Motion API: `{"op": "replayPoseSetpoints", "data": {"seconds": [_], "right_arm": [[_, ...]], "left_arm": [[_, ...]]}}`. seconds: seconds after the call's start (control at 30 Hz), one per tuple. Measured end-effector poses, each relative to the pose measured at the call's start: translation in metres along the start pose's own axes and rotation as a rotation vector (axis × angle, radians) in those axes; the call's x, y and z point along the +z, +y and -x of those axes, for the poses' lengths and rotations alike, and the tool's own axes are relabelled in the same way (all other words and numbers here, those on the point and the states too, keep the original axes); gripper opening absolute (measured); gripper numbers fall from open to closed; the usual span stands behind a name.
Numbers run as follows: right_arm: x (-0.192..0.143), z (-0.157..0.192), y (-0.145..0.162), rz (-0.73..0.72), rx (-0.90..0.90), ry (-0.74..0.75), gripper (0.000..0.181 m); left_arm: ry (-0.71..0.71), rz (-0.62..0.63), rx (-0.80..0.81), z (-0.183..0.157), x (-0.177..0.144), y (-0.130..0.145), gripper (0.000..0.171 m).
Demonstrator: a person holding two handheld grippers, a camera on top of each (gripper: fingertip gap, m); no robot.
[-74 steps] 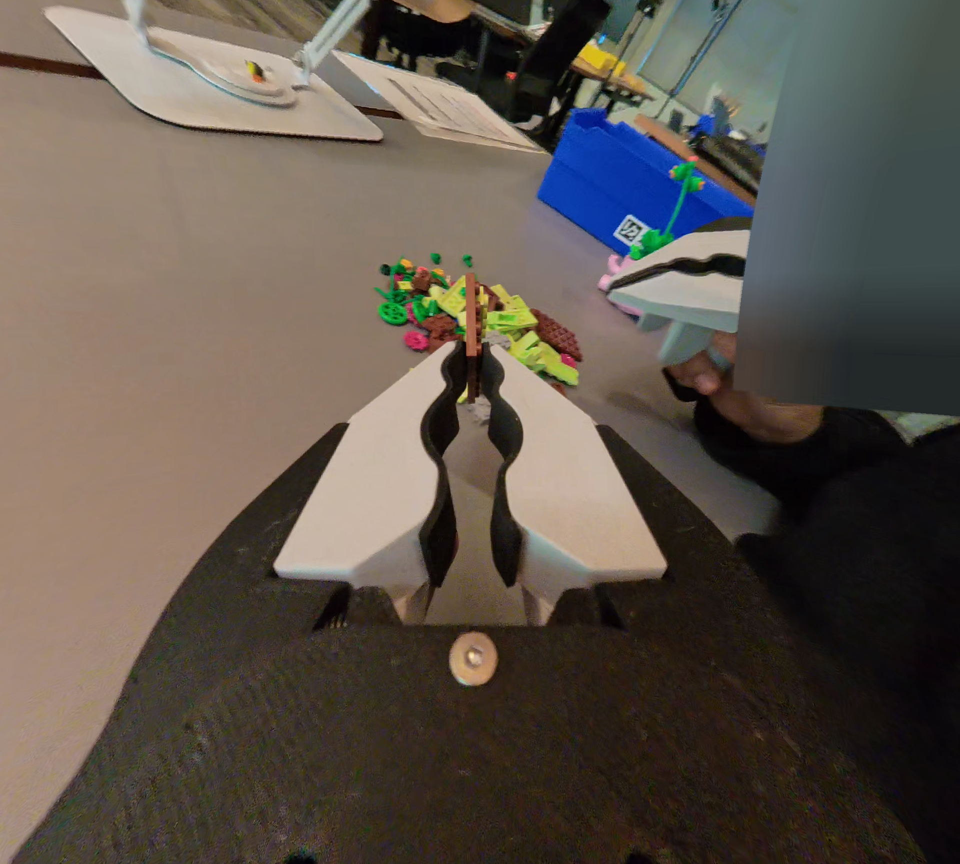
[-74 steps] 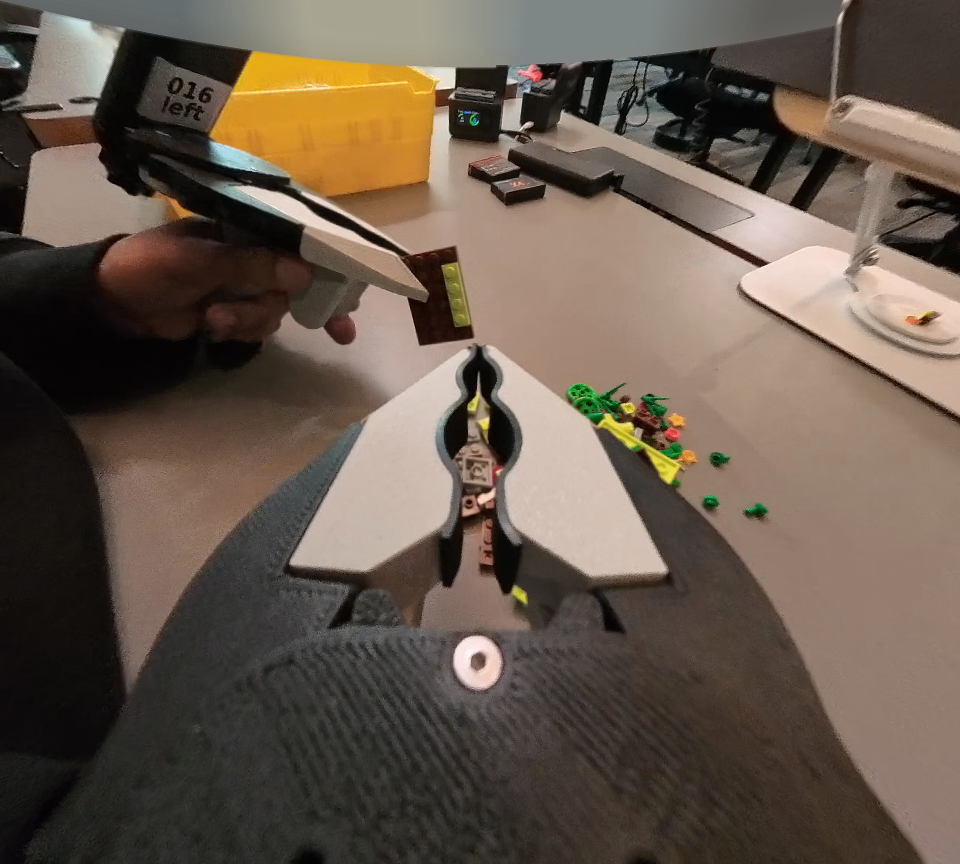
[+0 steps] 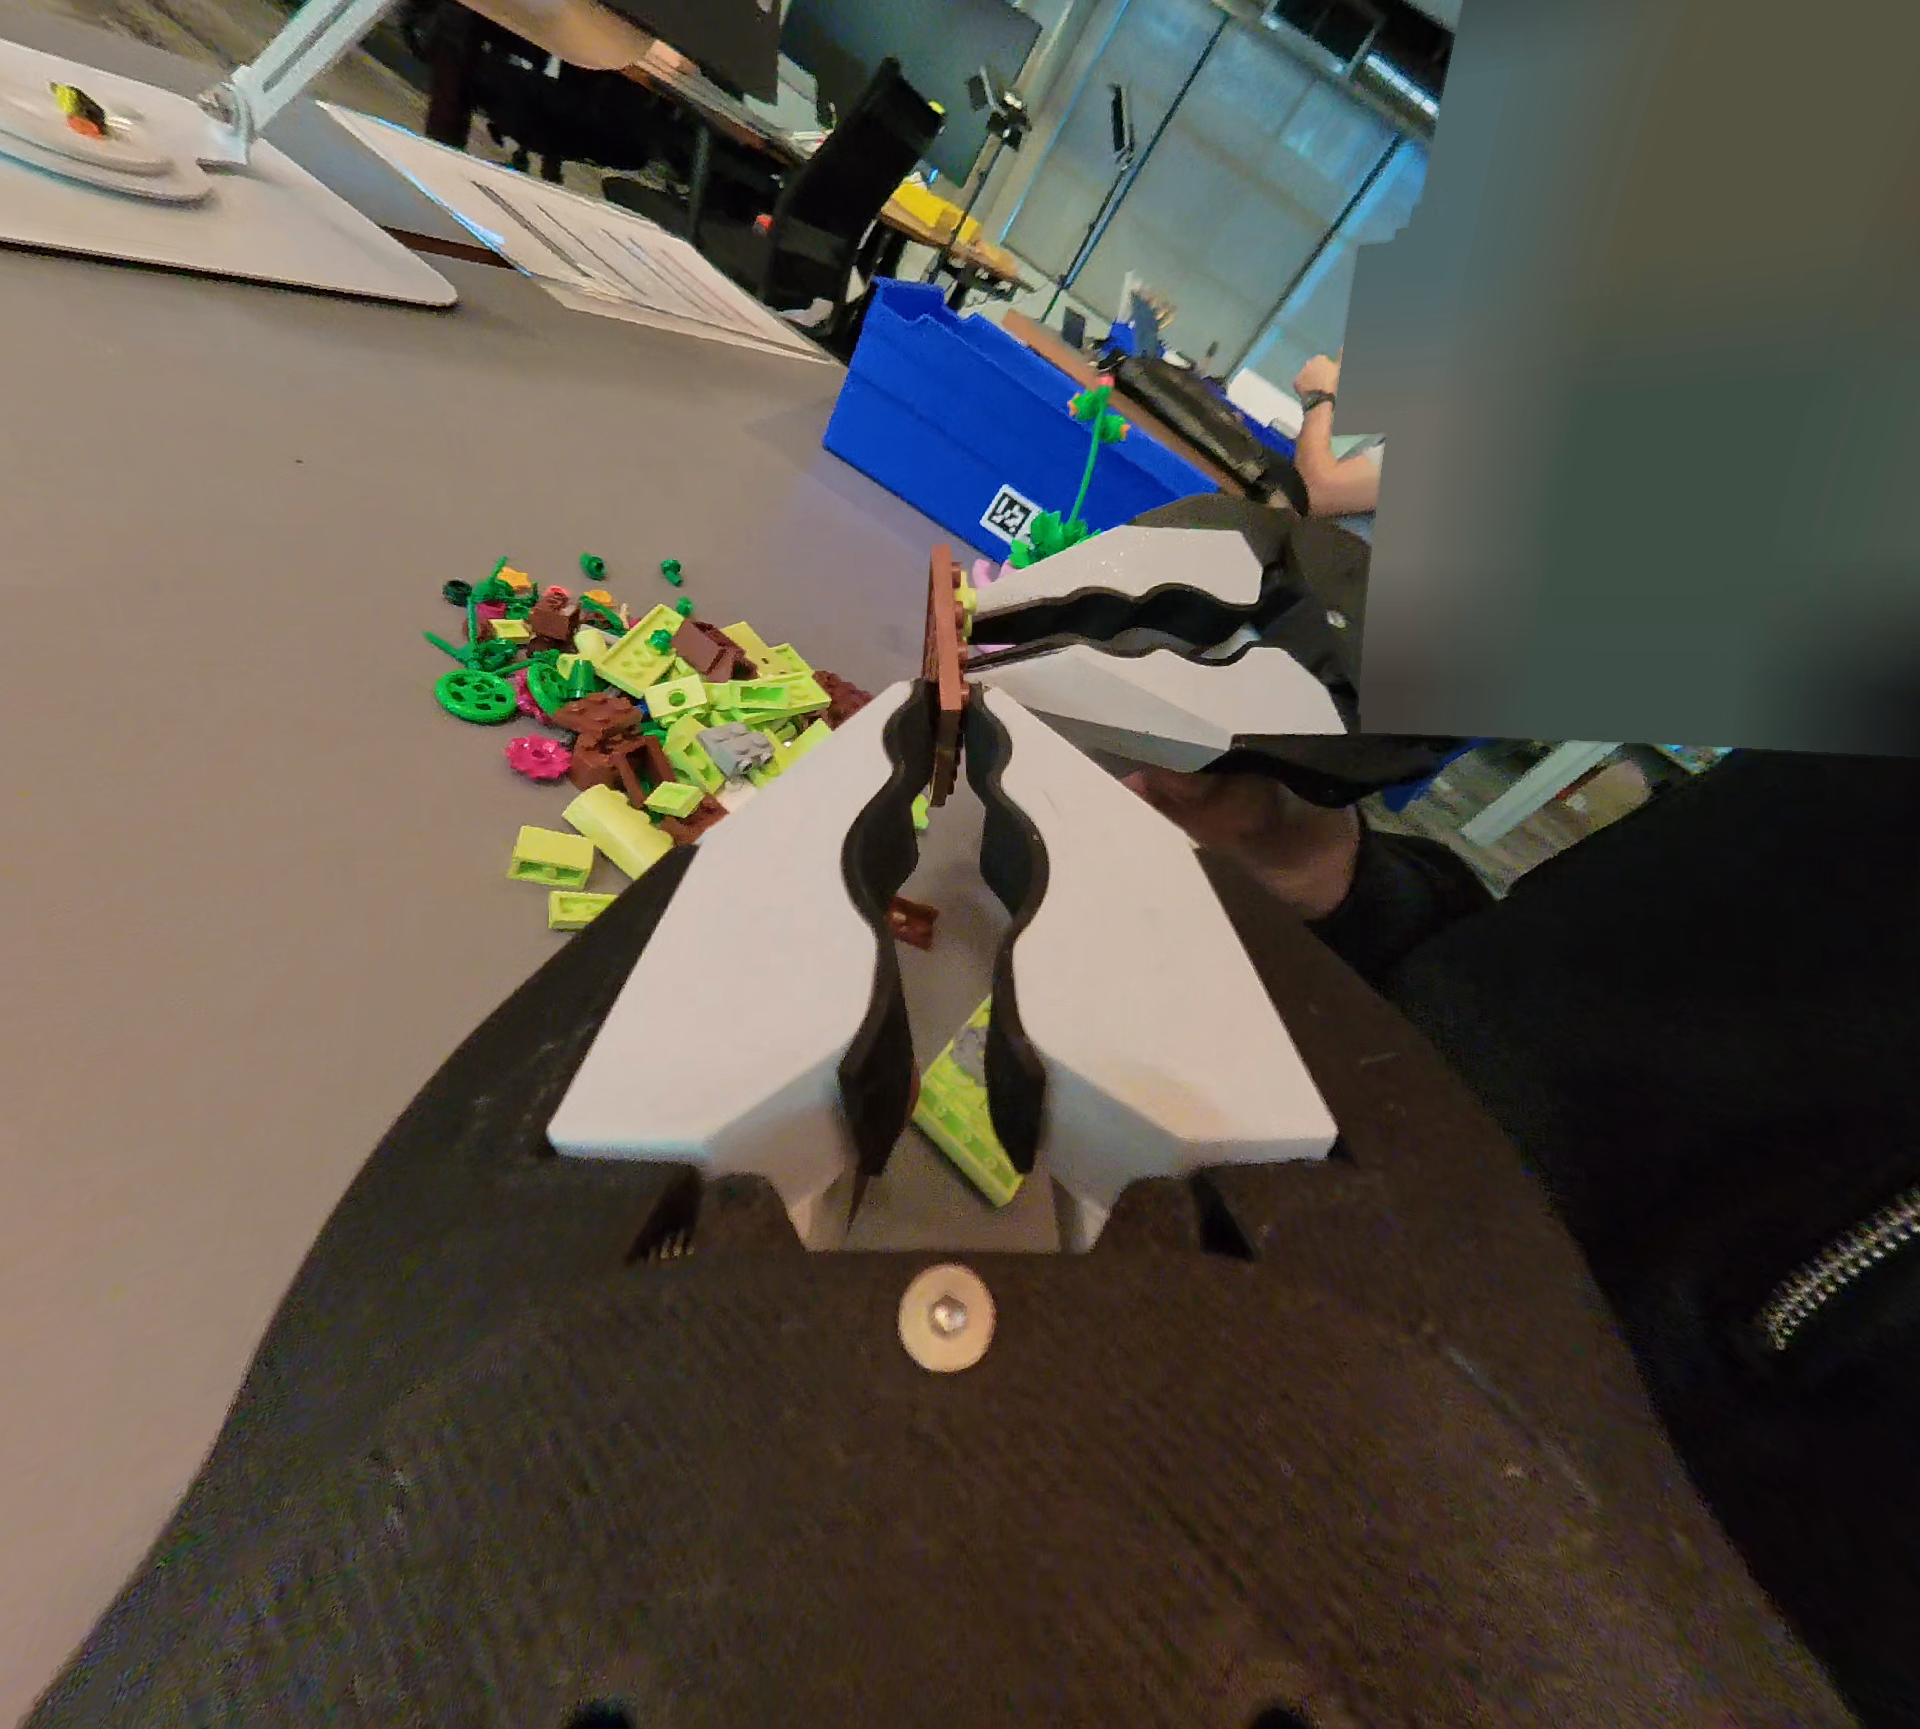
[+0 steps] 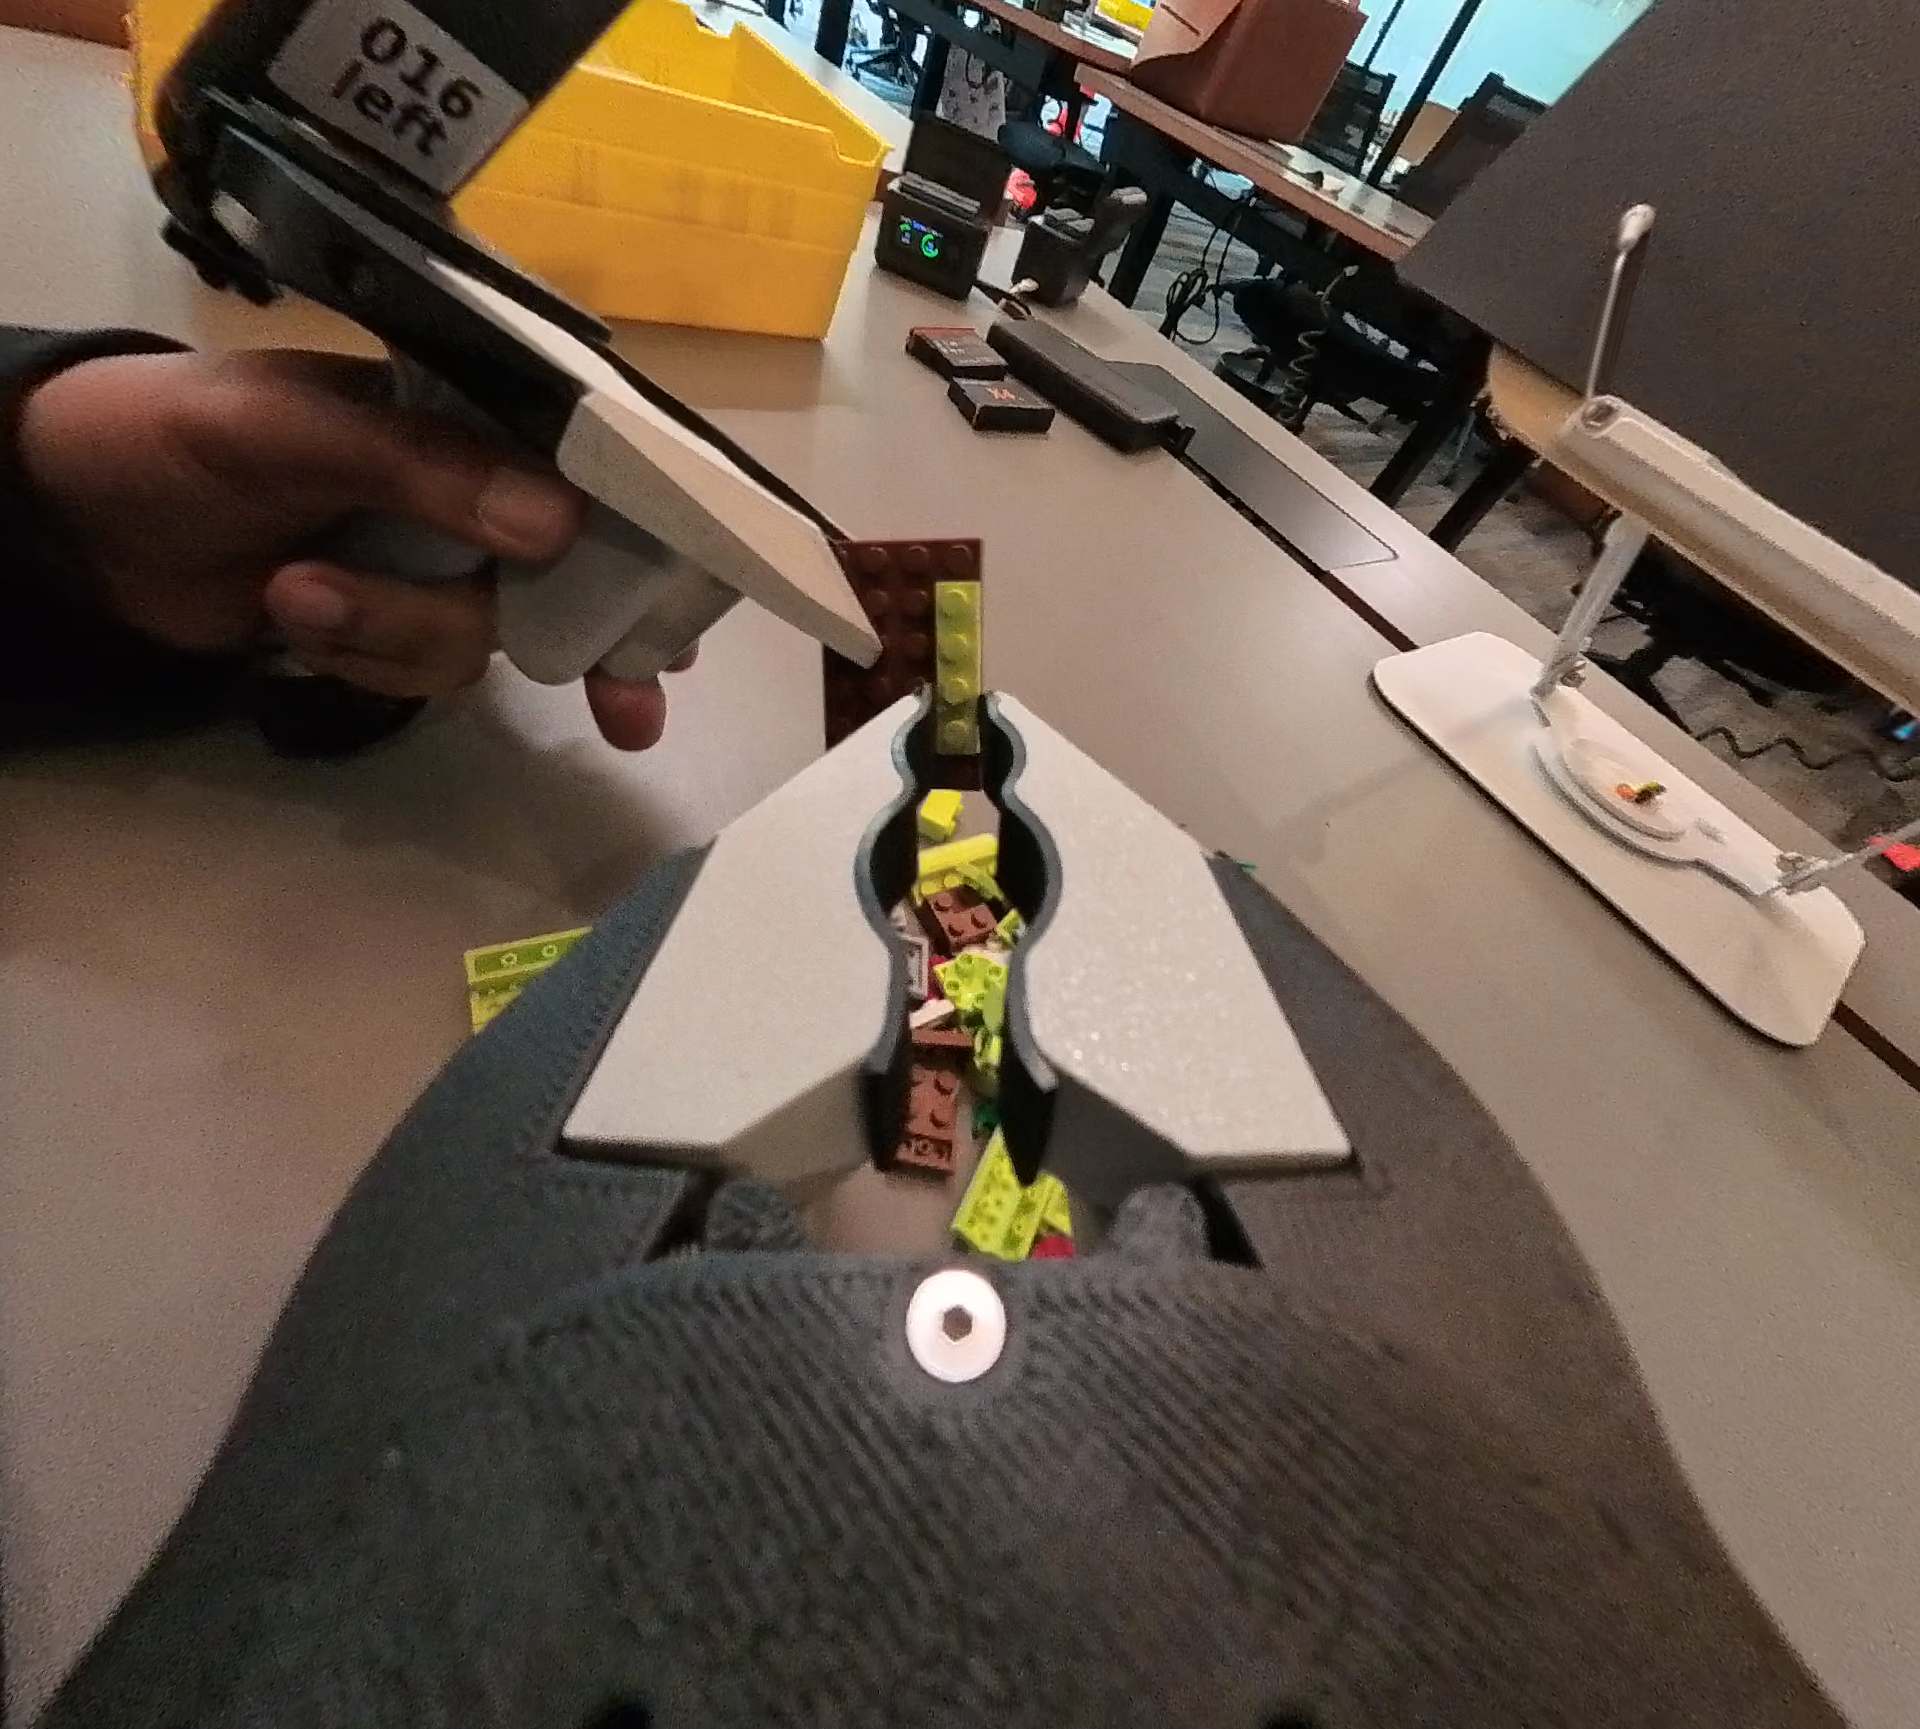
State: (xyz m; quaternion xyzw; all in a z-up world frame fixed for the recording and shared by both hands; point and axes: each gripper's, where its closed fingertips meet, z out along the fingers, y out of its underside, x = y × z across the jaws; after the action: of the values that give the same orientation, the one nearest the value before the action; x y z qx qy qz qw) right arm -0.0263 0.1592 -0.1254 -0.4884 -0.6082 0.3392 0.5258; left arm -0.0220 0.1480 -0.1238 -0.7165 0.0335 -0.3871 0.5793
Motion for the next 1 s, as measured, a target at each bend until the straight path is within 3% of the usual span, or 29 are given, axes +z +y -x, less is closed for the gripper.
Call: {"op": "replayPoseSetpoints", "data": {"seconds": [0.4,0.67,0.83,1.0], "right_arm": [[0.004,0.005,0.016,0.082,0.045,-0.033,0.005],[0.003,0.006,0.020,0.076,0.215,-0.119,0.006],[0.002,0.007,0.021,0.104,0.186,-0.102,0.006],[-0.001,0.000,0.020,0.135,0.154,-0.042,0.005]], "left_arm": [[-0.063,0.086,0.052,0.007,0.002,0.014,0.002],[-0.076,0.107,0.086,0.007,0.004,0.016,0.003],[-0.069,0.104,0.085,0.007,0.004,0.015,0.002],[-0.163,0.088,0.175,0.009,0.009,0.010,0.001]]}}
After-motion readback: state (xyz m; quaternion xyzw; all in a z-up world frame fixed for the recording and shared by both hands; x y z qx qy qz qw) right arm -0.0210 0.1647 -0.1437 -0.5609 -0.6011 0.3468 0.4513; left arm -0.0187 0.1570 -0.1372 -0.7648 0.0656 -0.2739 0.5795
